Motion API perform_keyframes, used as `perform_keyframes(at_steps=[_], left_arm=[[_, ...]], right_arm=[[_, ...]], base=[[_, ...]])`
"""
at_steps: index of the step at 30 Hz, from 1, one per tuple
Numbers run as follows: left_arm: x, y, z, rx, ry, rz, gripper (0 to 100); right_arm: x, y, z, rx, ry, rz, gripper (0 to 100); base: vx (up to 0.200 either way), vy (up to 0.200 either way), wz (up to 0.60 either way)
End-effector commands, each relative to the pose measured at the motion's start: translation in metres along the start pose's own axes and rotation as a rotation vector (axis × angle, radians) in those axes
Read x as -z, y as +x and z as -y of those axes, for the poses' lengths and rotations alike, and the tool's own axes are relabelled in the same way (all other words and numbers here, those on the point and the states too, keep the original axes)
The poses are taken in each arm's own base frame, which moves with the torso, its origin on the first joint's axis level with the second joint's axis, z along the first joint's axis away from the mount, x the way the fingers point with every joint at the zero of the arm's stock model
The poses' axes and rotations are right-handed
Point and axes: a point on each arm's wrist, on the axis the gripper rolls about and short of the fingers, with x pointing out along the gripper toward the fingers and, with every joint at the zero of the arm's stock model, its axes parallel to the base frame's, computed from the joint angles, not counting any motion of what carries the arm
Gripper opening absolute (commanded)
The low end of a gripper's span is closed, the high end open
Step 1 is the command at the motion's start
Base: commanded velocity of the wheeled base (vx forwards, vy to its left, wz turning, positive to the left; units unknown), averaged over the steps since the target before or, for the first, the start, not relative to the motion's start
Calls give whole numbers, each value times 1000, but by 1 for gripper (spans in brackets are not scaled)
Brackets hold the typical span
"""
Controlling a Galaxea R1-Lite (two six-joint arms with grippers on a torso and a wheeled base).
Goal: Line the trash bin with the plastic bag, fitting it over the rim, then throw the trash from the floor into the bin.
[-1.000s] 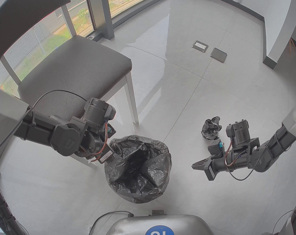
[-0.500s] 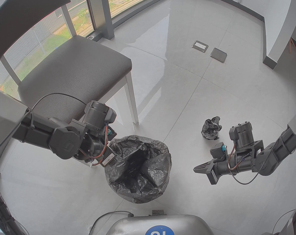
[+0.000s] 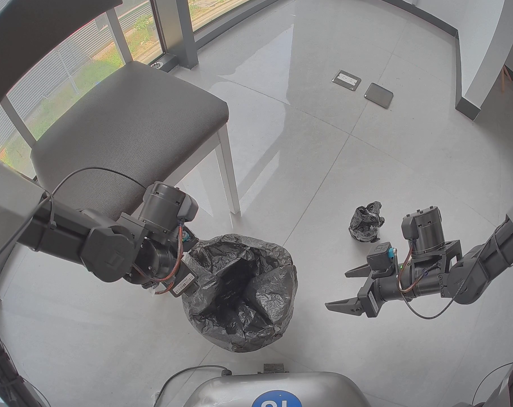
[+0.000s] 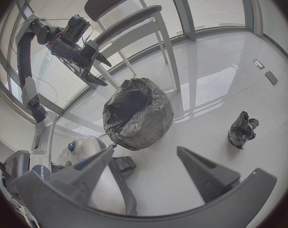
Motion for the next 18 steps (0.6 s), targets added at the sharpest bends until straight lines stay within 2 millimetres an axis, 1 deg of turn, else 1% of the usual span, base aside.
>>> perform_keyframes(at_steps=[1,7,11,14,18], left_arm=[[0,10,5,10,15,-20,100],[-4,19,13,16,44,-32,100],[-11,21,19,21,58,-25,100],[-17,23,26,14,75,-24,100],[-27,30,43,3,110,-25,100]], right_arm=[[1,-2,-2,-2,-2,-1,100],[2,-2,-2,-3,0,-5,100],[2,-2,-2,-3,-2,-4,100],[2,-2,-2,-3,-2,-4,100],[2,-2,-2,-3,-2,-5,100]], base=[[0,0,0],[0,0,0],[0,0,0],[0,0,0],[0,0,0]])
